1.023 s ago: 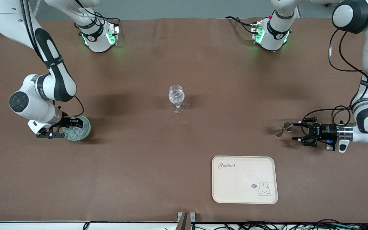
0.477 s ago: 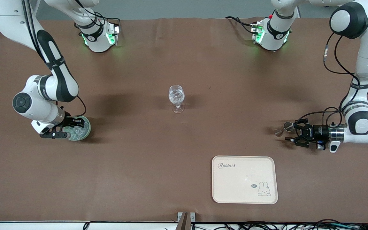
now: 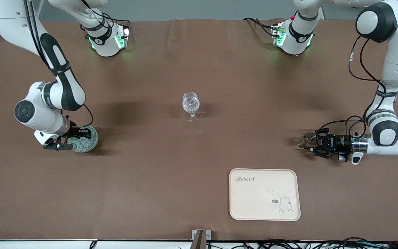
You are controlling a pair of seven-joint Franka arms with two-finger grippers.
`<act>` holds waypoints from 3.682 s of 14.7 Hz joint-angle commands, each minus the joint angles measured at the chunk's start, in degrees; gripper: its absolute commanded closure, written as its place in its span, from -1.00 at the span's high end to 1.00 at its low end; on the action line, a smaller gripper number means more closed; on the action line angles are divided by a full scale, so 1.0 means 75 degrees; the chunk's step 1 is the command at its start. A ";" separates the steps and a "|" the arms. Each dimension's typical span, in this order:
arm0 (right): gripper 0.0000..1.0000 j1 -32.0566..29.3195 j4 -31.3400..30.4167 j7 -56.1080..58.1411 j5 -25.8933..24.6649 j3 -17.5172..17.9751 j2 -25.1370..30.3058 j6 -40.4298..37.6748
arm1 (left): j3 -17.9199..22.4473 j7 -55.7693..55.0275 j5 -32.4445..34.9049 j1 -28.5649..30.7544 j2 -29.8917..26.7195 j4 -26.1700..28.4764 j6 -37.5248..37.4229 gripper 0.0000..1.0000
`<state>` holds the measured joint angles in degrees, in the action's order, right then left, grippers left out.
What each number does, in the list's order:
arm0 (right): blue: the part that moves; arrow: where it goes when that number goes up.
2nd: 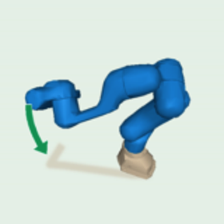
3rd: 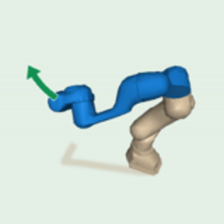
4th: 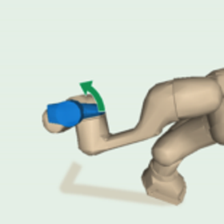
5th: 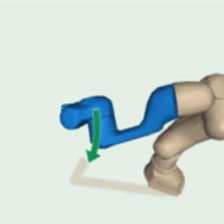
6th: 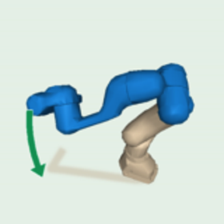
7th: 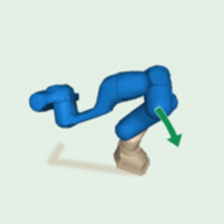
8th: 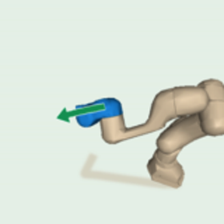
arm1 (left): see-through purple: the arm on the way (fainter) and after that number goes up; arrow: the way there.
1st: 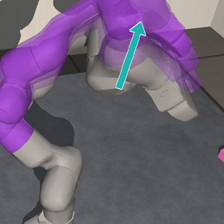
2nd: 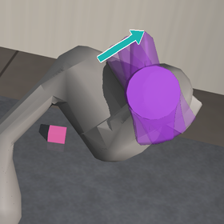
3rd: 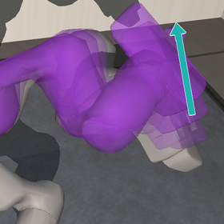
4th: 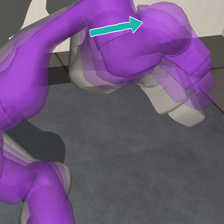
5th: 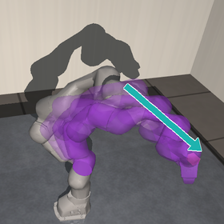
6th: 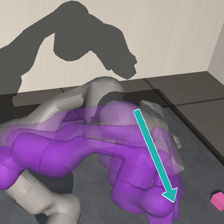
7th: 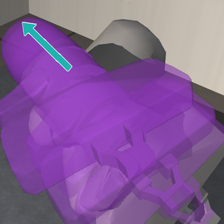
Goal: Pour wine and add ice with both arms
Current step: 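Grasp ice with the right gripper while the left gripper grasps the jigger, then lift the ice with the right gripper while the left gripper carries the jigger, then tilt the silver jigger over the wine glass with the left gripper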
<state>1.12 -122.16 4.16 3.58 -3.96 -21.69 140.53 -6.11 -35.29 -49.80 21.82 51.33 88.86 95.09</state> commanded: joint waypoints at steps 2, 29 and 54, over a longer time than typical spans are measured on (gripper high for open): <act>-0.01 -0.0033 -0.0119 0.0137 0.0049 0.0013 0.0021 0.0130 | -0.0006 0.0007 -0.0168 -0.0014 -0.0059 0.0093 -0.0046 -0.23; -0.99 -0.0196 0.1977 0.0032 0.0061 -0.0022 0.0453 -0.3159 | -0.1951 -0.3226 -0.0075 -0.1548 -0.3127 0.1169 0.0843 -0.99; -0.99 -0.0595 0.5284 -0.0367 -0.0290 -0.0233 0.2576 -0.7616 | -0.1939 -1.1029 0.4528 -0.6096 -0.3774 0.1231 0.3540 -0.99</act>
<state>-3.00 -83.81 2.47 1.84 -6.32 -1.95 84.46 -21.13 -113.81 -19.06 -22.70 24.05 98.81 121.63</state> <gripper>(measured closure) 0.771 0.784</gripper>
